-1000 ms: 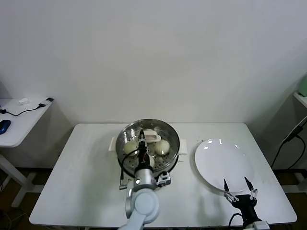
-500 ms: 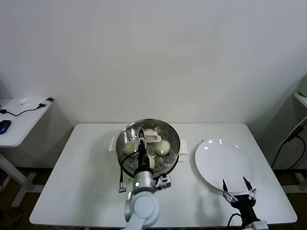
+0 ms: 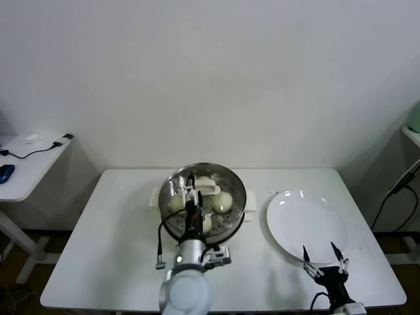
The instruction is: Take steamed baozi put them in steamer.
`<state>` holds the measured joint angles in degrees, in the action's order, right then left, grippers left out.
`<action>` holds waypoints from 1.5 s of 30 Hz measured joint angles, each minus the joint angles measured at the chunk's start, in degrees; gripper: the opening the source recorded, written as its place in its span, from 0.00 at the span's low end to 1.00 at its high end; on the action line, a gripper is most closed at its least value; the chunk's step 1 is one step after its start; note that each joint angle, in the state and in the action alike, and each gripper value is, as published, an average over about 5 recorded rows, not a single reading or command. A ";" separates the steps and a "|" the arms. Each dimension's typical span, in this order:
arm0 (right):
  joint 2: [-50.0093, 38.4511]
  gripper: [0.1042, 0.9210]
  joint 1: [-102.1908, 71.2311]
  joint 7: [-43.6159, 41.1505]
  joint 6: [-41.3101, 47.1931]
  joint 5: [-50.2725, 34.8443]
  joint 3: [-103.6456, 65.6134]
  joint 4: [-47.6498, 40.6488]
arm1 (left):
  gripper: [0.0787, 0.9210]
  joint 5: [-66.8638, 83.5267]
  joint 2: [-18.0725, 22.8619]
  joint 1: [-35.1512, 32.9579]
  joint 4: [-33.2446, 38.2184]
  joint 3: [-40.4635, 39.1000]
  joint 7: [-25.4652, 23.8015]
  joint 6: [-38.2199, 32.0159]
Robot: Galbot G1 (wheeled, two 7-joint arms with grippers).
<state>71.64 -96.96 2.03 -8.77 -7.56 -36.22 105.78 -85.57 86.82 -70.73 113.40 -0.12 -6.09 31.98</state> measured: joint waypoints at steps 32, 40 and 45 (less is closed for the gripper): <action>-1.62 0.88 2.38 2.78 -10.26 -8.52 3.06 -2.83 | 0.88 90.42 -8.70 -21.02 -3.63 35.51 14.33 -41.44; -1.56 0.88 2.38 3.17 -10.91 -9.45 3.05 -3.48 | 0.88 94.44 -8.85 -24.09 -8.82 36.53 13.34 -47.01; -1.40 0.88 2.23 3.26 -11.46 -9.69 3.09 -3.84 | 0.88 95.73 -8.93 -25.17 -10.13 36.85 13.00 -48.98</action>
<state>70.24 -94.73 5.29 -20.24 -17.25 -33.13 101.94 10.16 77.89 -95.90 103.28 36.73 6.91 -17.00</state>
